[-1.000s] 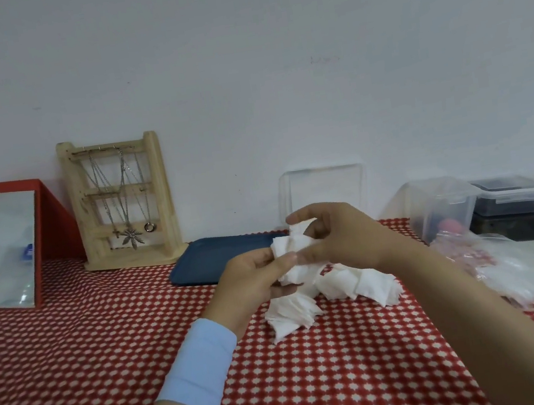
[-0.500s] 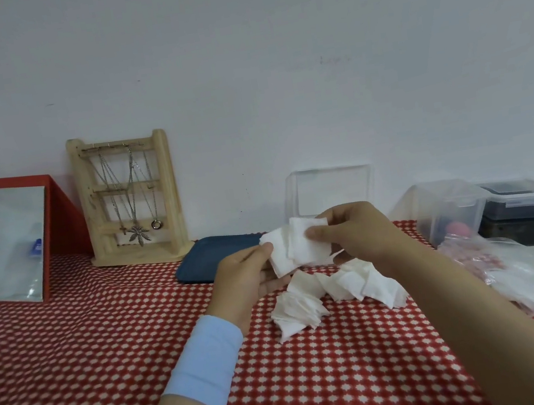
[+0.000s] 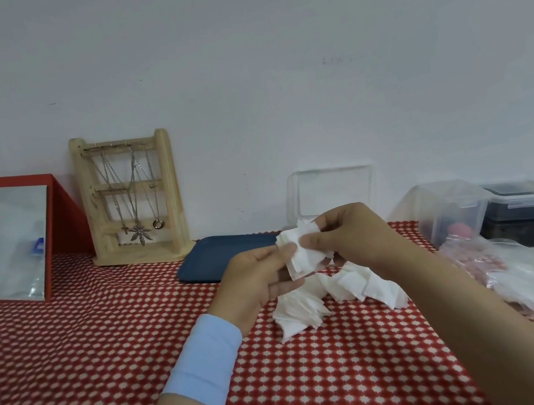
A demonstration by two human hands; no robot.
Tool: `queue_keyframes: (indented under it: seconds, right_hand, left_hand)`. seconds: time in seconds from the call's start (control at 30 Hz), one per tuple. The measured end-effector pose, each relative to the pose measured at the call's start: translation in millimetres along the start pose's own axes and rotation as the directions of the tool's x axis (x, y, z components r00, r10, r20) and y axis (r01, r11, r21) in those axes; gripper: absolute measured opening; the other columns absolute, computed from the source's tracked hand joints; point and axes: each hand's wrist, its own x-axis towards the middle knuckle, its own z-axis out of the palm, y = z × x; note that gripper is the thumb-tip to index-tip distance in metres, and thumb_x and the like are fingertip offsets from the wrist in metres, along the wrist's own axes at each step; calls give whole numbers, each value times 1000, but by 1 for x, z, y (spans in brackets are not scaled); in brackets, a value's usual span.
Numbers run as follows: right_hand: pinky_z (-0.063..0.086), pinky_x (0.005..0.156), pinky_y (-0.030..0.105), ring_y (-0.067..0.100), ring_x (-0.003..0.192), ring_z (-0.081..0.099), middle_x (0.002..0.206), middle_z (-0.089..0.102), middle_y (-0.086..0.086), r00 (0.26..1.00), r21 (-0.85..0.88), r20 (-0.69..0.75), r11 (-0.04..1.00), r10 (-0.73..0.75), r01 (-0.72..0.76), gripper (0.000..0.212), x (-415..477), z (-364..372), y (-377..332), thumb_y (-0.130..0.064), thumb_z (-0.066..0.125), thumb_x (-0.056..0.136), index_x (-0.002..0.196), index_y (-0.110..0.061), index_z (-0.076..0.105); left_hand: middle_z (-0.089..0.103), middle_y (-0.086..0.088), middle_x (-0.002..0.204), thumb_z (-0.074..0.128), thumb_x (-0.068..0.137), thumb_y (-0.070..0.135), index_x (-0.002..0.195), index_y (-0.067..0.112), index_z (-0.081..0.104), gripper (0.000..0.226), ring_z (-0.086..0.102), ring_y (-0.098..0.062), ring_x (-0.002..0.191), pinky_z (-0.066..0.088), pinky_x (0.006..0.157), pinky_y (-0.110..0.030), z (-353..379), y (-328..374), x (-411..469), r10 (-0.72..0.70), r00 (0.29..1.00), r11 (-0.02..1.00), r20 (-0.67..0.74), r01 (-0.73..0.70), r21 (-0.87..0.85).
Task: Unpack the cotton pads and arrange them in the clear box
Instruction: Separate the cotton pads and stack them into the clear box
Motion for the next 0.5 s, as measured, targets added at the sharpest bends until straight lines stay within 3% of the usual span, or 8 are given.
queue_keyframes:
  seconds: [0.07,0.17,0.4,0.5]
  right_hand:
    - [52,56,33,15,53,67,73,76,9,999,-28,-44,999,19,-20,10,1,0,-1,-16,83,82,85,-8,77]
    - [48,46,22,11,49,64,65,73,4,992,-56,-96,995,79,-84,25,2,-3,-3,-25,88,77,82,-4,74]
    - [44,50,23,13,47,53,53,63,-1,984,57,-162,996,74,-66,36,2,-16,-4,-36,88,76,76,-5,69]
    - [40,50,25,12,48,50,54,57,-3,998,163,-58,986,40,-30,34,0,-16,-9,-33,86,78,73,-6,66]
  left_hand:
    - [78,-11,108,67,95,6,119,3,71,25,75,-23,103,62,83,-29,0,-1,-1,30,999,998,42,-32,61]
    - [78,-11,110,65,94,-1,116,4,71,23,75,-23,103,62,81,-27,-1,-2,-1,20,999,1000,49,-21,16]
    - [76,-15,115,62,95,-2,119,-1,69,25,73,-27,107,62,83,-28,-4,-2,2,-25,999,995,31,27,-99]
    - [76,-13,114,64,94,-1,120,-1,69,26,74,-26,106,63,82,-28,-4,-2,2,-37,999,997,18,38,-63]
